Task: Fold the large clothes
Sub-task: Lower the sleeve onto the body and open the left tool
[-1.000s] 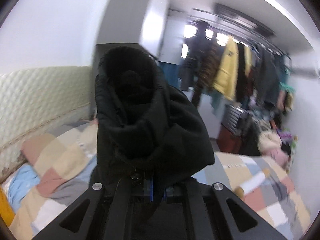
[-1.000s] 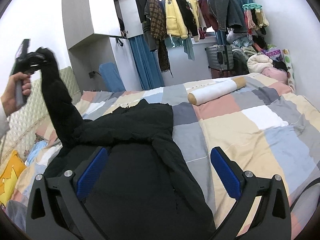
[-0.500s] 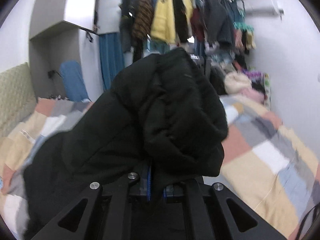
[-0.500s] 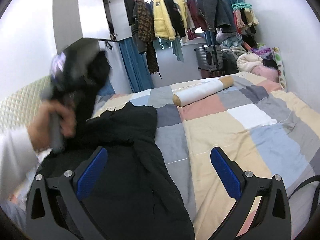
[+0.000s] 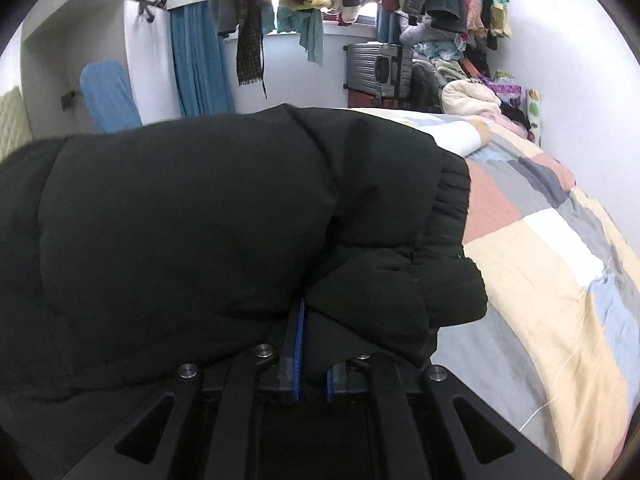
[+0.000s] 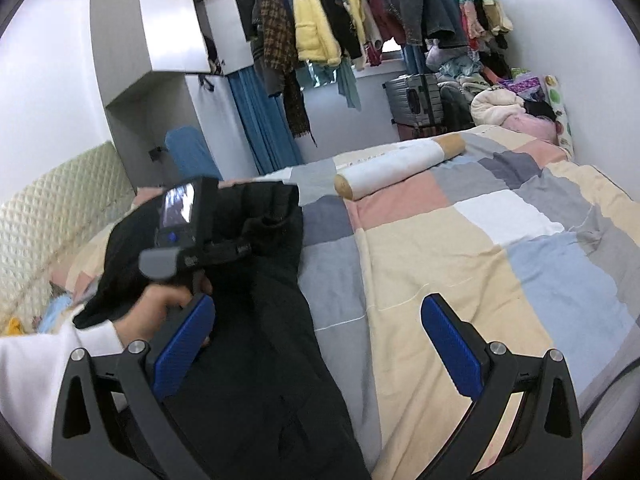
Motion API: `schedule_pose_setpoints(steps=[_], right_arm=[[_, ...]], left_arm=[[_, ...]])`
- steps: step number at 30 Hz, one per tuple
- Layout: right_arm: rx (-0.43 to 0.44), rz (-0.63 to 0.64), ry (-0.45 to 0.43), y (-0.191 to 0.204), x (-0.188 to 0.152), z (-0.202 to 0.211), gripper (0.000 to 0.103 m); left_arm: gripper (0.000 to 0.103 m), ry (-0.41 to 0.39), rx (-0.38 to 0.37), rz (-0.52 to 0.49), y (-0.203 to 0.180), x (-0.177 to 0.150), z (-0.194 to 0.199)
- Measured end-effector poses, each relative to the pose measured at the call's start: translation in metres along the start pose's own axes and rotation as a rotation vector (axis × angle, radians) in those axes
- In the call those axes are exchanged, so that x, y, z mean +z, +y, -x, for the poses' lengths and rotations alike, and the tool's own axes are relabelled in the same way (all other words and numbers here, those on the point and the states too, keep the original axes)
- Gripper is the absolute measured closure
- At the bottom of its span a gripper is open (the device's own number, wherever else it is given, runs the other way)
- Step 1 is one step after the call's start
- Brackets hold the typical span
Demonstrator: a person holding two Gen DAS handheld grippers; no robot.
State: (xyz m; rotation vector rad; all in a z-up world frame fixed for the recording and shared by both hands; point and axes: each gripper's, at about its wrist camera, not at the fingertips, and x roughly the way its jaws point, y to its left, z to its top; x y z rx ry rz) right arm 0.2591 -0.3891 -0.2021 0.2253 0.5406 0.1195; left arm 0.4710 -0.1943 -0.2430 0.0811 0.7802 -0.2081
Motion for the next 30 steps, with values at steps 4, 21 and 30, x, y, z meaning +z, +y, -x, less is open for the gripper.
schedule_pose_setpoints(steps=[4, 21, 30], right_arm=[[0.001, 0.014, 0.005, 0.003, -0.001, -0.003, 0.0], [0.044, 0.078, -0.082, 0.026, 0.002, 0.027, 0.0], [0.082, 0.143, -0.118, 0.051, 0.004, 0.051, 0.0]], left_arm=[[0.087, -0.036, 0.083, -0.083, -0.012, -0.005, 0.019], [0.017, -0.227, 0.079, -0.002, 0.016, -0.003, 0.205], [0.017, -0.353, 0.09, 0.038, 0.044, -0.008, 0.317]])
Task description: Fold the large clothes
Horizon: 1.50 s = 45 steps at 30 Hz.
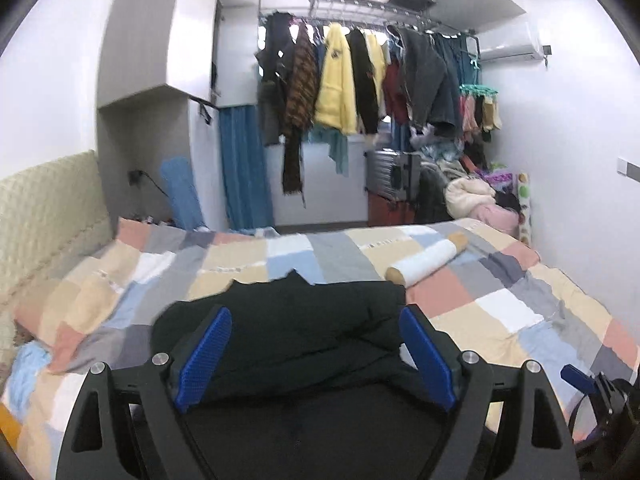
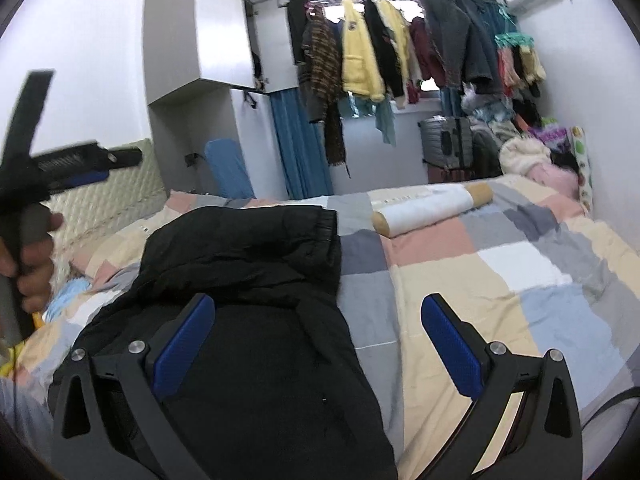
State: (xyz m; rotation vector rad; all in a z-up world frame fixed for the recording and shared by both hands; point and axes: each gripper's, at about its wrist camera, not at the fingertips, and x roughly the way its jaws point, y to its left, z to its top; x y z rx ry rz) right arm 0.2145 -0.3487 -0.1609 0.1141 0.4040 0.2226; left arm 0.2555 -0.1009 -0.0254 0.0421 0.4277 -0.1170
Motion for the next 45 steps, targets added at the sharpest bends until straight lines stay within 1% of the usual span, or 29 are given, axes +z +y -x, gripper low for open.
schedule_pose_setpoints(steps=[3, 6, 9, 11, 13, 16, 19, 24, 27, 30, 34, 36, 38, 39, 41, 42, 44, 45], right_arm=[[0.04, 0.015, 0.015, 0.013, 0.002, 0.011, 0.0], [0.08, 0.029, 0.01, 0.028, 0.002, 0.026, 0.0], [0.088, 0.073, 0.004, 0.045, 0.0, 0.038, 0.0], [0.108, 0.089, 0.005, 0.055, -0.003, 0.045, 0.0], [0.122, 0.103, 0.017, 0.062, -0.006, 0.049, 0.0], [0.135, 0.139, 0.045, 0.072, -0.015, 0.052, 0.0], [0.132, 0.147, 0.08, 0.075, -0.026, 0.053, 0.0], [0.115, 0.129, 0.108, 0.075, -0.029, 0.052, 0.0], [0.101, 0.128, 0.138, 0.077, -0.029, 0.045, 0.0], [0.103, 0.118, 0.192, 0.077, -0.031, 0.034, 0.0], [0.103, 0.082, 0.264, 0.066, -0.029, 0.019, 0.0], [0.067, 0.078, 0.312, 0.057, -0.027, 0.009, 0.0], [0.047, 0.063, 0.38, 0.042, -0.026, -0.005, 0.0], [0.035, 0.046, 0.409, 0.035, -0.027, -0.011, 0.0], [-0.017, -0.014, 0.482, 0.013, -0.031, -0.026, 0.0], [-0.015, -0.041, 0.505, 0.005, -0.034, -0.03, 0.0], [0.005, -0.15, 0.592, -0.018, -0.042, -0.045, 0.0], [-0.018, -0.166, 0.618, -0.027, -0.046, -0.048, 0.0]], left_arm=[[0.017, -0.018, 0.011, 0.002, 0.014, -0.007, 0.032], [0.017, -0.028, 0.014, 0.03, 0.032, -0.021, 0.06], [0.017, -0.038, 0.015, 0.061, 0.051, -0.042, 0.082], [0.017, -0.054, 0.014, 0.092, 0.065, -0.06, 0.093], [0.017, -0.035, 0.0, 0.126, 0.078, -0.081, 0.098], [0.017, -0.026, 0.008, 0.143, 0.09, -0.108, 0.103], [0.017, -0.019, -0.002, 0.153, 0.098, -0.13, 0.109], [0.017, -0.01, 0.015, 0.146, 0.111, -0.154, 0.112], [0.017, 0.024, 0.005, 0.184, 0.125, -0.167, 0.103], [0.017, 0.091, 0.002, 0.235, 0.144, -0.181, 0.089], [0.017, 0.111, 0.001, 0.278, 0.162, -0.187, 0.084], [0.017, 0.121, -0.003, 0.293, 0.167, -0.191, 0.082], [0.017, 0.136, -0.006, 0.302, 0.169, -0.193, 0.08], [0.017, 0.145, -0.006, 0.305, 0.17, -0.195, 0.078], [0.017, 0.164, -0.012, 0.308, 0.172, -0.196, 0.075], [0.017, 0.177, -0.017, 0.311, 0.172, -0.197, 0.073], [0.017, 0.198, -0.022, 0.319, 0.172, -0.198, 0.07], [0.017, 0.209, -0.023, 0.327, 0.172, -0.199, 0.069]])
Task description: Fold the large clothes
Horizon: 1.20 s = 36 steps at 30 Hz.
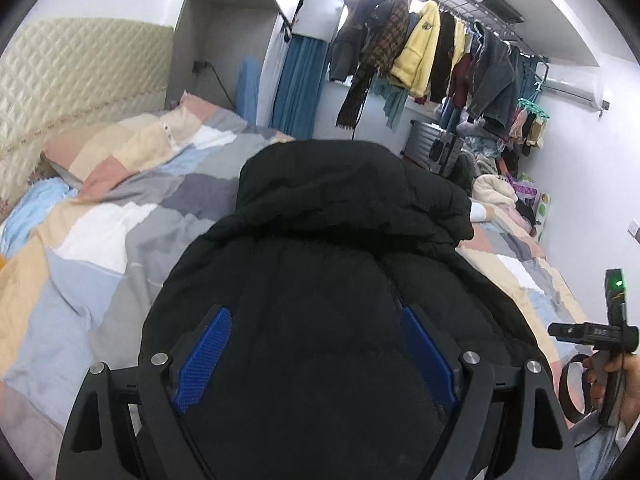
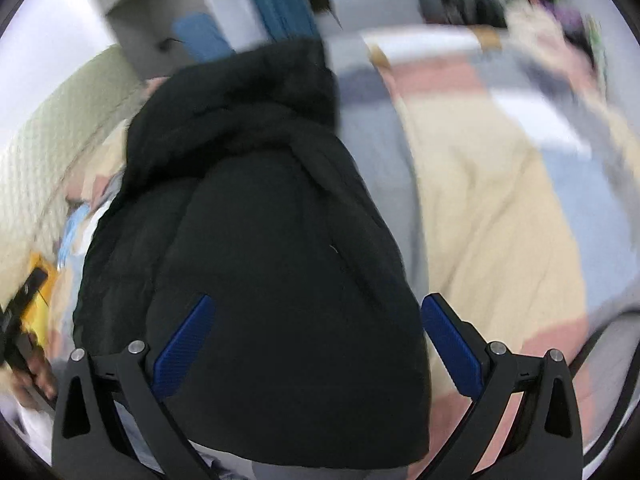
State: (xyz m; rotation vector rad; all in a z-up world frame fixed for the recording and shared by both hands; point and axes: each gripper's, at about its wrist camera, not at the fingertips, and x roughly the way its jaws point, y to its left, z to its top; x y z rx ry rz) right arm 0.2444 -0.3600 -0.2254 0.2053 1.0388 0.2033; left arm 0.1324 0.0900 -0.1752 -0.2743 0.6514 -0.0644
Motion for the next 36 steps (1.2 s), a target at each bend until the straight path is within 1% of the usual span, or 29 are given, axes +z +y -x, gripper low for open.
schedule_pose_setpoints(steps=[1, 2, 4, 7, 10, 13, 15, 17, 18, 19, 21, 23, 24, 26, 30, 31, 33, 36], right_arm=[[-0.029, -0.014, 0.02, -0.007, 0.0, -0.004, 0.0], [-0.032, -0.037, 0.041, -0.013, -0.001, -0.008, 0.0], [0.011, -0.078, 0.076, -0.022, -0.002, -0.016, 0.0], [-0.001, -0.114, 0.129, -0.03, -0.006, -0.027, 0.0], [0.031, -0.147, 0.185, -0.035, -0.007, -0.039, 0.0], [0.034, -0.186, 0.24, -0.044, -0.011, -0.055, 0.0], [0.037, -0.22, 0.292, -0.049, -0.018, -0.067, 0.0], [0.088, -0.256, 0.365, -0.051, -0.027, -0.081, 0.0], [0.121, -0.265, 0.388, -0.05, -0.031, -0.086, 0.0], [0.144, -0.261, 0.393, -0.047, -0.033, -0.086, 0.0], [0.196, -0.226, 0.386, -0.037, -0.034, -0.084, 0.0], [0.284, -0.198, 0.376, -0.025, -0.035, -0.076, 0.0], [0.305, -0.182, 0.36, -0.02, -0.034, -0.072, 0.0], [0.377, -0.132, 0.309, -0.008, -0.034, -0.056, 0.0], [0.489, -0.079, 0.234, 0.008, -0.033, -0.035, 0.0], [0.512, -0.07, 0.221, 0.01, -0.033, -0.031, 0.0], [0.547, -0.063, 0.201, 0.011, -0.032, -0.026, 0.0], [0.6, -0.076, 0.172, 0.007, -0.03, -0.019, 0.0]], left_arm=[[0.017, 0.01, -0.003, 0.009, 0.002, 0.0, -0.002], [0.017, 0.022, -0.007, 0.021, 0.005, -0.001, -0.004], [0.017, 0.046, -0.019, 0.051, 0.01, -0.001, -0.008], [0.017, 0.069, -0.03, 0.085, 0.016, -0.002, -0.013], [0.017, 0.088, -0.031, 0.108, 0.02, -0.003, -0.017], [0.017, 0.108, -0.03, 0.13, 0.024, -0.005, -0.022], [0.017, 0.124, -0.026, 0.141, 0.025, -0.006, -0.025], [0.017, 0.139, -0.029, 0.148, 0.026, -0.007, -0.029], [0.017, 0.147, -0.034, 0.152, 0.027, -0.008, -0.031], [0.017, 0.157, -0.044, 0.16, 0.027, -0.009, -0.033], [0.017, 0.179, -0.065, 0.178, 0.03, -0.011, -0.038], [0.017, 0.208, -0.08, 0.2, 0.034, -0.013, -0.044], [0.017, 0.221, -0.082, 0.213, 0.036, -0.013, -0.047], [0.017, 0.251, -0.095, 0.25, 0.044, -0.017, -0.052], [0.017, 0.312, -0.124, 0.341, 0.065, -0.018, -0.058], [0.017, 0.326, -0.125, 0.352, 0.069, -0.018, -0.06], [0.017, 0.375, -0.094, 0.371, 0.08, -0.015, -0.063], [0.017, 0.447, -0.068, 0.402, 0.101, -0.011, -0.062]])
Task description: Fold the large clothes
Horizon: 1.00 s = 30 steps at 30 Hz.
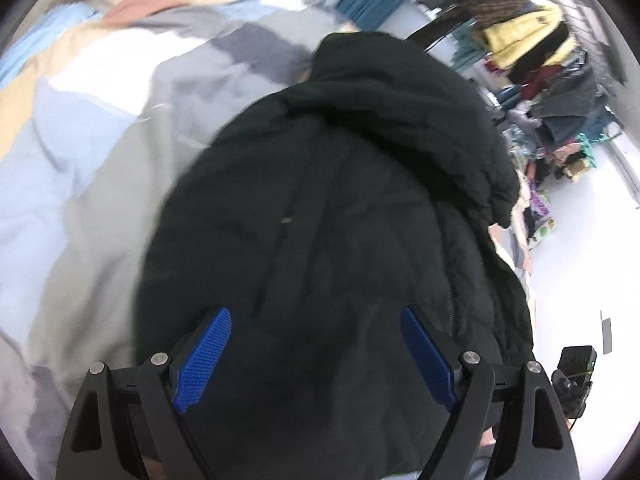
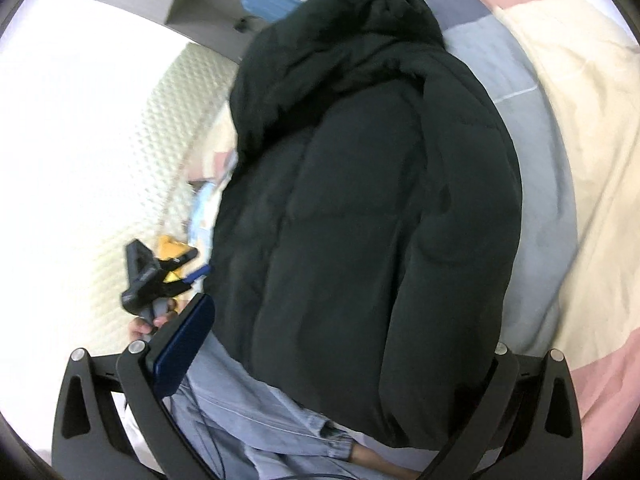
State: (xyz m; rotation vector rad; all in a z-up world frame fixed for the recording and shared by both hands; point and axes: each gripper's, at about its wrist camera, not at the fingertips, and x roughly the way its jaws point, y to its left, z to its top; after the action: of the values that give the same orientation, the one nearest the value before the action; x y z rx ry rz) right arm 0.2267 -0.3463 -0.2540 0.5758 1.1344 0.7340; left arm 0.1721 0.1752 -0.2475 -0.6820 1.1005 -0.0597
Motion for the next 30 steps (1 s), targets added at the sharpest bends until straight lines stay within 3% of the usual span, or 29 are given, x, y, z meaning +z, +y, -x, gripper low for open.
schedule_pose_setpoints(steps=[3, 6, 10, 15, 18, 21, 30], right_arm=[[0.054, -0.031, -0.032, -0.01, 0.003, 0.01, 0.0], [0.081, -0.07, -0.046, -0.017, 0.005, 0.014, 0.0], [0.053, -0.113, -0.022, -0.025, 0.002, 0.011, 0.0], [0.003, -0.192, 0.011, -0.038, 0.003, 0.007, 0.0], [-0.042, -0.228, 0.054, -0.048, 0.001, 0.001, 0.0], [-0.066, -0.256, 0.076, -0.057, 0.001, -0.002, 0.0], [-0.087, -0.273, 0.078, -0.06, 0.001, -0.008, 0.0]], left_arm=[[0.017, 0.083, 0.037, 0.064, 0.023, 0.01, 0.004], [0.017, 0.167, 0.012, 0.177, 0.049, 0.019, 0.004], [0.017, 0.242, 0.142, 0.181, 0.061, 0.024, -0.007], [0.017, 0.337, 0.148, 0.194, 0.065, 0.014, -0.035], [0.017, 0.395, 0.099, 0.169, 0.059, 0.008, -0.051], [0.017, 0.398, 0.067, 0.087, 0.043, 0.006, -0.05], [0.015, 0.322, -0.192, -0.067, 0.008, 0.0, -0.019]])
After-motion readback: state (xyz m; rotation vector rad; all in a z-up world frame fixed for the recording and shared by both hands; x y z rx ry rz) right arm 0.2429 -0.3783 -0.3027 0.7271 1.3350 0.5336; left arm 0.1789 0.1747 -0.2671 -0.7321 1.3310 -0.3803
